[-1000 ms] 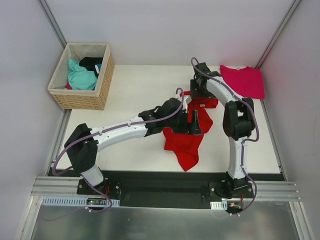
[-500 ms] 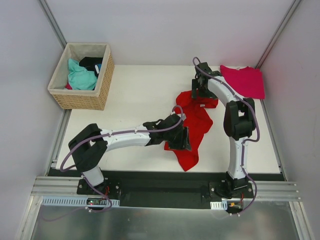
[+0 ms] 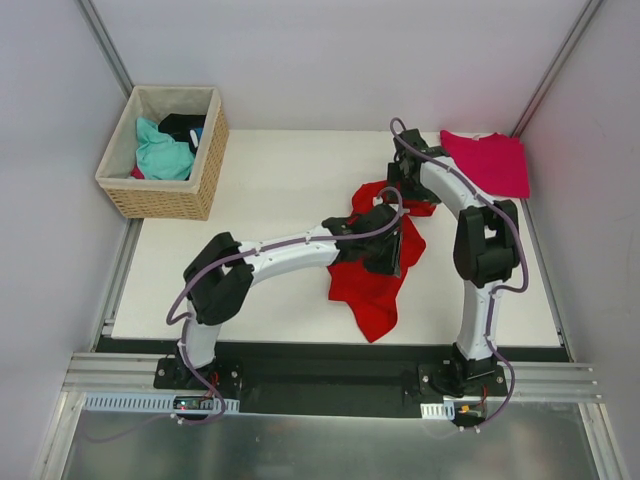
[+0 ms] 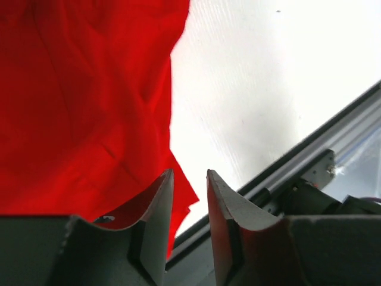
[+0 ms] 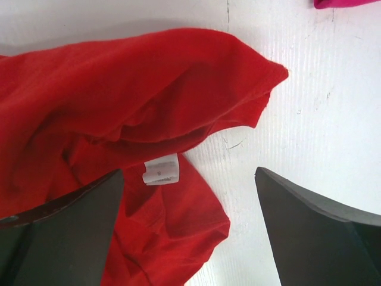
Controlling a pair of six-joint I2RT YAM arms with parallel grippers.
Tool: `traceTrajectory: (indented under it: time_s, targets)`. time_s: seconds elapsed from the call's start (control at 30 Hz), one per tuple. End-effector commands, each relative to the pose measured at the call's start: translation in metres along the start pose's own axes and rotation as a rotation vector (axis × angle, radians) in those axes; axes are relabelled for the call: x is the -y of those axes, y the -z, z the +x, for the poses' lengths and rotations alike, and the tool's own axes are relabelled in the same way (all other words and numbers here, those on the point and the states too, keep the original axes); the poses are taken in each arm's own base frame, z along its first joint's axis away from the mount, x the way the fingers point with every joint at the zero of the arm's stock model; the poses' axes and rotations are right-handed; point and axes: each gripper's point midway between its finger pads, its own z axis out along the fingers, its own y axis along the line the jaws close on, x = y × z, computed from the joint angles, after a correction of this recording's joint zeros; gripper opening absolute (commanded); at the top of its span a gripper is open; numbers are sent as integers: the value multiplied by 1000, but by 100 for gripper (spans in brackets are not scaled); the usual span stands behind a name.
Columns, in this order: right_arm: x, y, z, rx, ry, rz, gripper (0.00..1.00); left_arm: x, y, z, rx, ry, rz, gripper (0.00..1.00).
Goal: Fold and stack the t-shirts
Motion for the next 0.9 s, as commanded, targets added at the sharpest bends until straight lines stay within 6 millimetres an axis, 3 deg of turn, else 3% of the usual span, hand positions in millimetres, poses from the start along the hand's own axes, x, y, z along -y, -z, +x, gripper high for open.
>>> traceTrajectory:
  time_s: [0.0, 0.2, 0.3, 0.4, 0.47, 0.57, 0.73, 0.87]
  targets:
    - [9, 28, -15, 72, -52, -8, 96, -38, -2, 1, -52, -54, -181, 25]
    - [6, 27, -10, 69, -66, -33, 96, -82, 23, 6, -92, -68, -401, 16]
    - [2, 24, -7, 56, -66, -44, 96, -98, 36, 8, -100, -87, -486, 19]
    - [0, 23, -6, 53, -72, -53, 96, -99, 36, 11, -116, -92, -494, 25]
    - [-2, 23, -7, 54, -73, -63, 96, -99, 33, 13, -129, -94, -493, 42]
    - [-2, 24, -7, 57, -74, -64, 96, -95, 25, 17, -156, -104, -477, 57]
    - [-1, 26, -8, 60, -72, -65, 96, -76, 13, 21, -184, -139, -438, 65]
    - [-1, 23, -4, 48, -69, -64, 96, -59, 4, 24, -203, -151, -403, 65]
